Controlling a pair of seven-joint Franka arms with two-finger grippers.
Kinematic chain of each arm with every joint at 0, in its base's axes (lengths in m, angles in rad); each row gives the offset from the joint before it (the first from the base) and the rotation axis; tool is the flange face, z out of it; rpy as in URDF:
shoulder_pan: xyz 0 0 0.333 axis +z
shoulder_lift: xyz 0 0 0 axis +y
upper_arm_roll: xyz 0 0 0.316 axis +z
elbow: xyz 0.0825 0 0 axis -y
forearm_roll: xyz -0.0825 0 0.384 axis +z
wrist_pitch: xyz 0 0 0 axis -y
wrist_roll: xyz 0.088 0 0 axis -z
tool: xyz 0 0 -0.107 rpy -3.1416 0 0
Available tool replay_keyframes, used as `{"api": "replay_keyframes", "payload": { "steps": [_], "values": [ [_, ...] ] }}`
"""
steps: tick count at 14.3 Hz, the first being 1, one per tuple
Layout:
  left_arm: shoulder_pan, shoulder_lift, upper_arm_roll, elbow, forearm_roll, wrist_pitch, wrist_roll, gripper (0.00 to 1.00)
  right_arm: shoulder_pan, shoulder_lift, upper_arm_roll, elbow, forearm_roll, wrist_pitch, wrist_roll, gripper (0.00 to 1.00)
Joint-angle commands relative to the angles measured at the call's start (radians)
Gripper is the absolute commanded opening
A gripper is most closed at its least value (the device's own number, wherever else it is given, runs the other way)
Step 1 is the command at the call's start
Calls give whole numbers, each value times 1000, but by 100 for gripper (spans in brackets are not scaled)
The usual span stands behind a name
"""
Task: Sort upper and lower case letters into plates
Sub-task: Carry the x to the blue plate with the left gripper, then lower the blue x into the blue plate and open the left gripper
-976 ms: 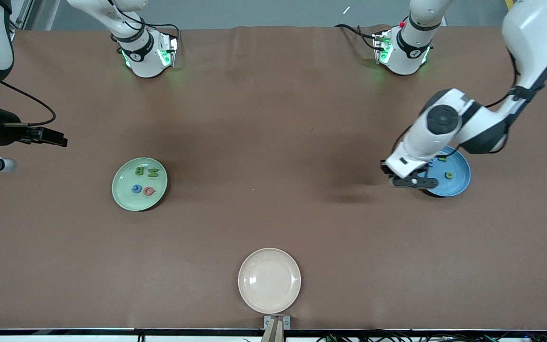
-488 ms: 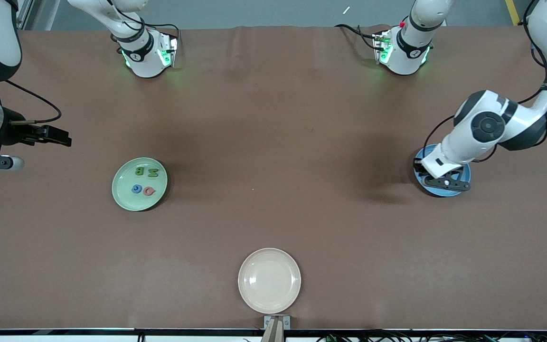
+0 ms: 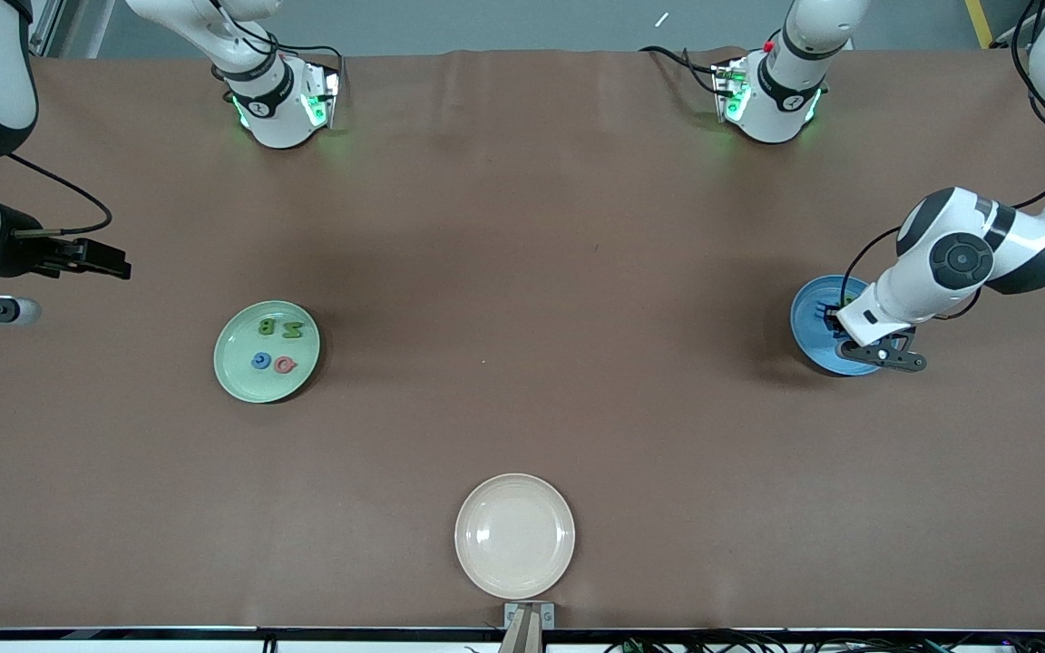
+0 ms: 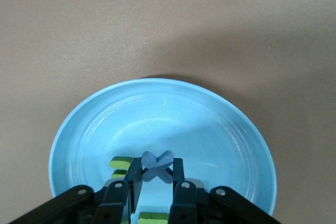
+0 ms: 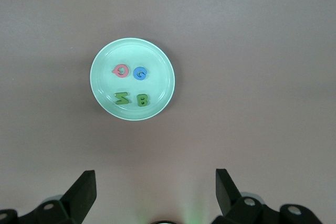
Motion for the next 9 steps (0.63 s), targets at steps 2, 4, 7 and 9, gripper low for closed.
{"api": "replay_keyframes", "payload": {
  "steps": [2,4,7,9],
  "values": [
    [-7,48,-2,24,46,5,-2,13,-32,-35,25,-34,-11,8,-12,100],
    [-15,52,17,26,55,5,-7,13,-48,-35,47,-34,-11,10,-12,100],
    [-33,54,40,26,64,6,-8,13,-47,-34,47,-29,-13,10,-12,100],
    [-36,55,43,26,66,12,-8,16,-43,-27,47,-8,-14,10,-12,100]
  ]
}}
